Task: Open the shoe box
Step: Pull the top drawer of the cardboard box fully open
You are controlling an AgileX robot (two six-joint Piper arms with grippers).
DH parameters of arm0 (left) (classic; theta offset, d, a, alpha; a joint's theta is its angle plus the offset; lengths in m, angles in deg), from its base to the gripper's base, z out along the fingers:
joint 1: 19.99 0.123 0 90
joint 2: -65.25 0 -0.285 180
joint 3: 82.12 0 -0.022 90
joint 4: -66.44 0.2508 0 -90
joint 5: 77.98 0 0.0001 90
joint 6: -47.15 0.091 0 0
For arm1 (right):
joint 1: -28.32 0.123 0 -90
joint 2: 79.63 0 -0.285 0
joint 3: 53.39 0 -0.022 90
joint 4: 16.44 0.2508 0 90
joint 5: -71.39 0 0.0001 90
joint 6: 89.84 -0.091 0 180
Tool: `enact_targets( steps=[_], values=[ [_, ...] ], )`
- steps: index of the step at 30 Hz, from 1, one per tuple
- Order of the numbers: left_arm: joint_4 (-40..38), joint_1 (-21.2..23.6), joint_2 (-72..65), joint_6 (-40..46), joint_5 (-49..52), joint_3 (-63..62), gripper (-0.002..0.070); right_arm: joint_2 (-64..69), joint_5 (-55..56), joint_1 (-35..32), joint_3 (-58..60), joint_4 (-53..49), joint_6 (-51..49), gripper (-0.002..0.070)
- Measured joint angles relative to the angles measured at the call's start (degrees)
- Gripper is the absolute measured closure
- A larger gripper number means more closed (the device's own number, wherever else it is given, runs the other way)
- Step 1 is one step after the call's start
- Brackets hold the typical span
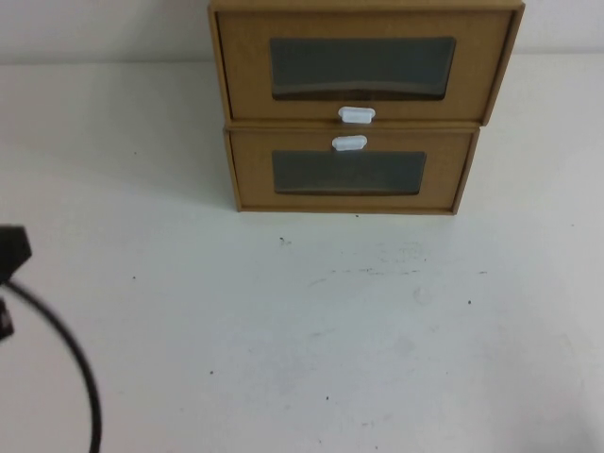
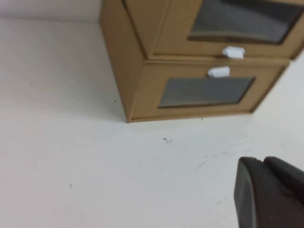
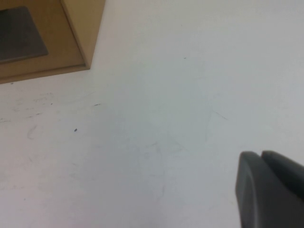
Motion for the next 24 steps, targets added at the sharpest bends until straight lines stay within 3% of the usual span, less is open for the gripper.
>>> enact_targets(
  steps=[5,9,16,24],
  values=[
    [-4.59,0.0,-17.77,17.91,11.12,-19.8,0.068,0.0,0.0,0.0,0.0,0.0,0.0,0.0695],
    [-10.11,0.0,-29.48,26.14,15.12,-31.61,0.068,0.0,0.0,0.0,0.0,0.14,0.0,0.0695],
    [-14.81,0.06,-46.8,31.27,17.29,-50.79,0.068,0.0,0.0,0.0,0.0,0.22,0.0,0.0695],
    [-22.81,0.13,-68.69,31.92,27.65,-78.14,0.068,0.0,0.0,0.0,0.0,0.22,0.0,0.0695]
  ],
)
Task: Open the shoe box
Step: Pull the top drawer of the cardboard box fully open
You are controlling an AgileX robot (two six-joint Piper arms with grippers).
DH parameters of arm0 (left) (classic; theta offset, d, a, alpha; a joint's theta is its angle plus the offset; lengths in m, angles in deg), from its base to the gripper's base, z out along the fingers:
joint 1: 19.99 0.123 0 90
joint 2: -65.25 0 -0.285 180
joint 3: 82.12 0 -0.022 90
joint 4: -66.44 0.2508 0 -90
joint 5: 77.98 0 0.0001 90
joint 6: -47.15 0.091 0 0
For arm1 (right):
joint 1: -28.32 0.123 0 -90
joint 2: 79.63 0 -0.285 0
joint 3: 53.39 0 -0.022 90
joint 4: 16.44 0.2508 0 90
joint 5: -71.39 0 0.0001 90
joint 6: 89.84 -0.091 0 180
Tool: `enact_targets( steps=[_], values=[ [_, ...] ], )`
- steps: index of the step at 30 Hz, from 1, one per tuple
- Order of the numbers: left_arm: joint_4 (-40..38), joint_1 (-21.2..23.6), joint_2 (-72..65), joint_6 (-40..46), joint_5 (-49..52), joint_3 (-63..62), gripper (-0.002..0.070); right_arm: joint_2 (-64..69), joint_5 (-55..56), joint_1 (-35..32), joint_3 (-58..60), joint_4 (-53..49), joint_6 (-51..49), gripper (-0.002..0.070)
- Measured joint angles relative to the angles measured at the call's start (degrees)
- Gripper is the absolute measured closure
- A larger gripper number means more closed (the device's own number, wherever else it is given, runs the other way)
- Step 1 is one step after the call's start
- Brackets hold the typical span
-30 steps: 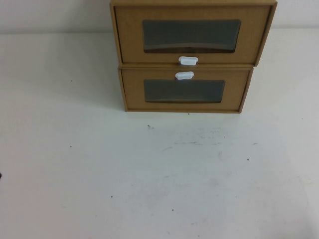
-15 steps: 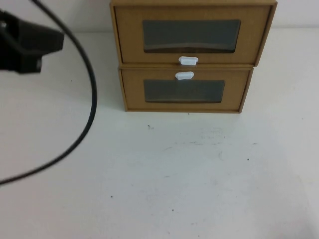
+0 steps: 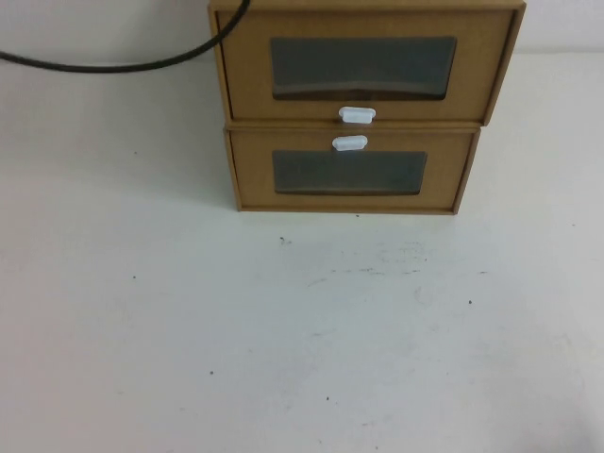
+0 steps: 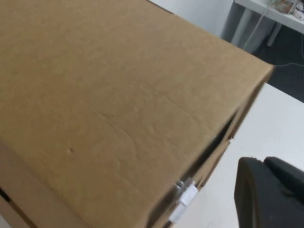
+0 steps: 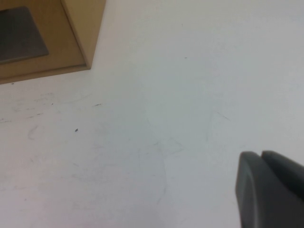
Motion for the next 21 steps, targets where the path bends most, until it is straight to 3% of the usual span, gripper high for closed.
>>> enact_targets(
  steps=[7,16,21],
  values=[
    [1.21,0.0,-15.34,-5.91,4.43,-16.35,0.068,-0.07,0.0,0.0,0.0,0.0,0.0,0.0695],
    [-2.47,-0.61,-20.12,-5.73,1.31,-17.1,0.068,-0.07,0.0,0.0,0.0,0.14,0.0,0.0695],
    [1.01,-3.68,-20.22,-5.47,-1.71,-18.14,0.068,-0.07,0.0,0.0,0.0,0.14,0.0,0.0695]
  ],
)
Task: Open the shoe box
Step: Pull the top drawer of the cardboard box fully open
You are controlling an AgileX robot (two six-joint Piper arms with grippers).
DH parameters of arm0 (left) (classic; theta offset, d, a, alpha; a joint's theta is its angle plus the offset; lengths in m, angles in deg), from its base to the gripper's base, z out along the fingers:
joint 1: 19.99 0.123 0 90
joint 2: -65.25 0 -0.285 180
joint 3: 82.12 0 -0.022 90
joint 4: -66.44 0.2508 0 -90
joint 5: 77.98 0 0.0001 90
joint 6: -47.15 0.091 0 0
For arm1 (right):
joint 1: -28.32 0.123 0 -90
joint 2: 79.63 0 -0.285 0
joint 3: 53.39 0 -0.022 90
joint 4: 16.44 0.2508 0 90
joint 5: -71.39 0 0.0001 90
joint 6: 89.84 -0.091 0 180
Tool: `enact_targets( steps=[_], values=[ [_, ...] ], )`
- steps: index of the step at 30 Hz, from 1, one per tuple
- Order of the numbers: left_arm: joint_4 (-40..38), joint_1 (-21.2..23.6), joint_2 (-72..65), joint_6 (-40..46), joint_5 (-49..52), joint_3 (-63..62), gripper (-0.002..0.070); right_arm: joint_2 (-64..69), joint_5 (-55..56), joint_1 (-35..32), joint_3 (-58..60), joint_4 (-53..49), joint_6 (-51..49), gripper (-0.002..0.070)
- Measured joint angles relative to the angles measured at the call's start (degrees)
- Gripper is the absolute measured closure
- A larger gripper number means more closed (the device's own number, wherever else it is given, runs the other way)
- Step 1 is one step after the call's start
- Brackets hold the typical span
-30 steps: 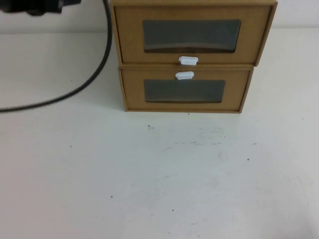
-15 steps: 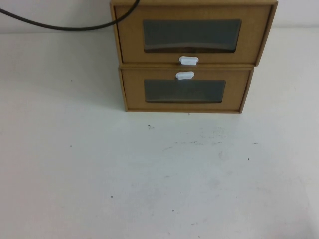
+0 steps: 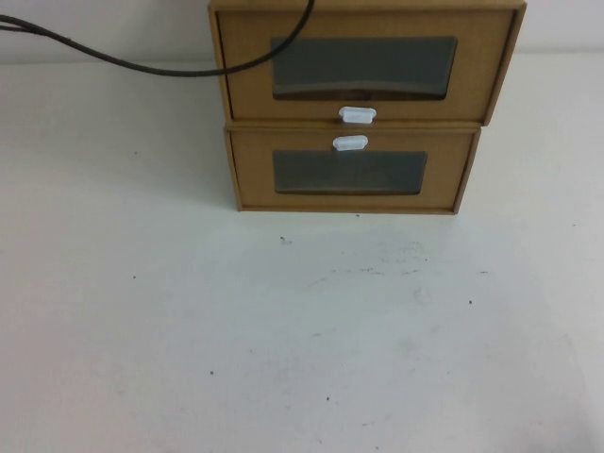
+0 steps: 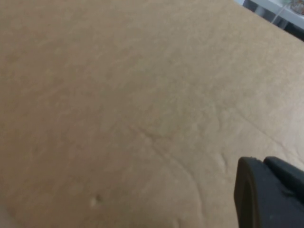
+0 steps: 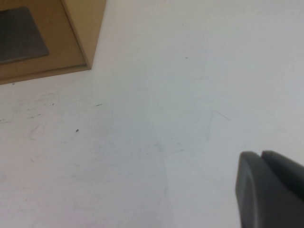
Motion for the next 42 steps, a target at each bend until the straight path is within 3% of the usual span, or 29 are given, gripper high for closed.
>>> enact_targets(
  steps=[6,10,13,19,24,29,35,42],
  values=[
    [2.48,-3.48,-0.11,-0.1,-3.41,-0.77,0.068,0.0,0.15,0.0,0.0,0.0,0.0,0.0695],
    [3.73,-4.73,-0.11,-0.57,-5.09,-1.95,0.068,0.0,6.24,0.0,0.19,2.85,0.0,0.0695],
    [5.96,-5.26,-0.11,-2.14,-4.89,-2.17,0.068,0.0,14.3,0.0,0.19,11.83,0.0,0.0695],
    [7.26,-5.37,-1.55,-3.11,-6.89,-2.2,0.068,0.0,24.09,0.0,0.19,40.8,0.22,0.0695],
    [5.43,-5.37,-3.23,-3.37,-9.31,-2.2,0.068,0.0,25.39,0.0,0.19,47.55,2.1,0.0695],
    [4.56,-5.37,-5.06,-5.26,-10.76,-2.2,0.068,0.0,17.72,0.0,-1.19,45.98,3.27,0.0695],
    [3.94,-5.37,-5.34,-7.89,-11.03,-2.2,0.068,2.31,3.97,0.0,-12.06,41.19,8.5,0.0695],
    [3.7,-5.37,-5.48,-12.2,-8.16,-3.31,0.068,20.77,-17.05,0.0,-30.9,31.2,14.59,0.0695]
  ],
)
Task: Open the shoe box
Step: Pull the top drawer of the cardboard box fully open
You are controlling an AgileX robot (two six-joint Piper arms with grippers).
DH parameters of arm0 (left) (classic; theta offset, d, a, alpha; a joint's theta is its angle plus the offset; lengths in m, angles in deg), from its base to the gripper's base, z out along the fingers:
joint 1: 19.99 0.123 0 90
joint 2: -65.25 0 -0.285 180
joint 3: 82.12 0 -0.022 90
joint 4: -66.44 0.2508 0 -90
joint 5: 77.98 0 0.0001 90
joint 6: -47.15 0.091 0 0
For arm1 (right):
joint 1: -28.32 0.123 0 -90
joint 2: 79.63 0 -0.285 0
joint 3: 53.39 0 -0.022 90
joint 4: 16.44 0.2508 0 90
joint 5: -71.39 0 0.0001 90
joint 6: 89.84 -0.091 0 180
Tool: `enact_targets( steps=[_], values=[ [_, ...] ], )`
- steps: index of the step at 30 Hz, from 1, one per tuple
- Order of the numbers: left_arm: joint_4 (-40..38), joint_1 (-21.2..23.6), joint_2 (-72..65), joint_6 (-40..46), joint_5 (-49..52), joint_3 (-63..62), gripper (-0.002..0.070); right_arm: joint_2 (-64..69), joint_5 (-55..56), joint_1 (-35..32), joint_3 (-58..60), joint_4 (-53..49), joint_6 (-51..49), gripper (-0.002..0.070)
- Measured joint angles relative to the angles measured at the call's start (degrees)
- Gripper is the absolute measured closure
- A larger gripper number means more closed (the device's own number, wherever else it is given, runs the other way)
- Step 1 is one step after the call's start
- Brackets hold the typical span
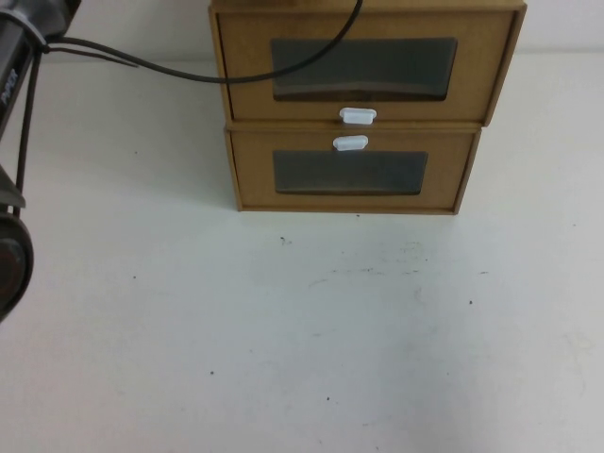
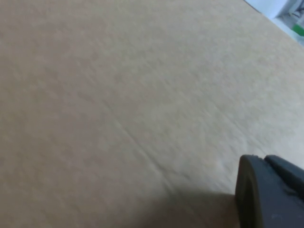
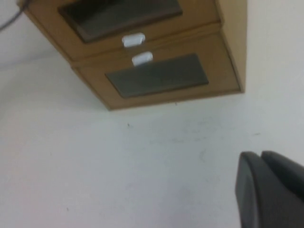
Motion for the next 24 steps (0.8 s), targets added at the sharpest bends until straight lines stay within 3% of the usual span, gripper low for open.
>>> enact_targets(
  steps=[8,12,20,24],
  values=[
    [0.73,0.46,-0.32,-3.61,5.41,-3.11,0.068,23.08,-12.4,1.5,-18.78,-6.27,7.49,0.0695],
    [1.02,2.09,-0.41,-5.86,7.0,-3.54,0.068,31.32,-11.62,11.91,-23.18,-14.03,6.28,0.0694],
    [0.75,3.94,-0.41,-7.29,8.09,-3.64,0.068,44.97,-8.5,40.94,-29.2,-54.05,-13.92,0.0694],
    [0.75,3.94,-0.41,-7.39,8.2,-3.64,0.068,50.12,-5.2,52.07,-29.38,-80.25,-26.48,0.0693]
  ],
)
